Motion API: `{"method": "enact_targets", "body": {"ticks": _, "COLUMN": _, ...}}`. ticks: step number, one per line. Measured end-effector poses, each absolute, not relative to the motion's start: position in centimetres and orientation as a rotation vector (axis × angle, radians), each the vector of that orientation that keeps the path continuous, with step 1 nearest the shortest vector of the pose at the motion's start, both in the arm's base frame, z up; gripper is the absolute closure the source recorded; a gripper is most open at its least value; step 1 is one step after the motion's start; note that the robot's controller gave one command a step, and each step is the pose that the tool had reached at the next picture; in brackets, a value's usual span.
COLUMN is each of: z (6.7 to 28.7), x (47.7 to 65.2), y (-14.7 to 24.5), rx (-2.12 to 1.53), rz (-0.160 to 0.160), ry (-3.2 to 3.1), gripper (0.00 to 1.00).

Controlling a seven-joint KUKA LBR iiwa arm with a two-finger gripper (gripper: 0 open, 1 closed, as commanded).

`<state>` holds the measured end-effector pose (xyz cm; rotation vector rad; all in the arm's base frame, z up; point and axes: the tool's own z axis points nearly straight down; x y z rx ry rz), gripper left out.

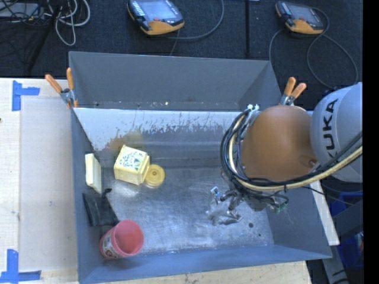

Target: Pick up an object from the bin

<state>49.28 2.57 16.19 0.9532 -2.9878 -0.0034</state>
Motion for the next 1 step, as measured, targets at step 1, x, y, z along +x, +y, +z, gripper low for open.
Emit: {"method": "enact_targets", "body": {"ticks": 1, "z": 15.56, "x": 50.67, "y": 4.59, "rx": 0.953, "rz": 0.000, "ry": -2.993, "gripper": 1.00}}
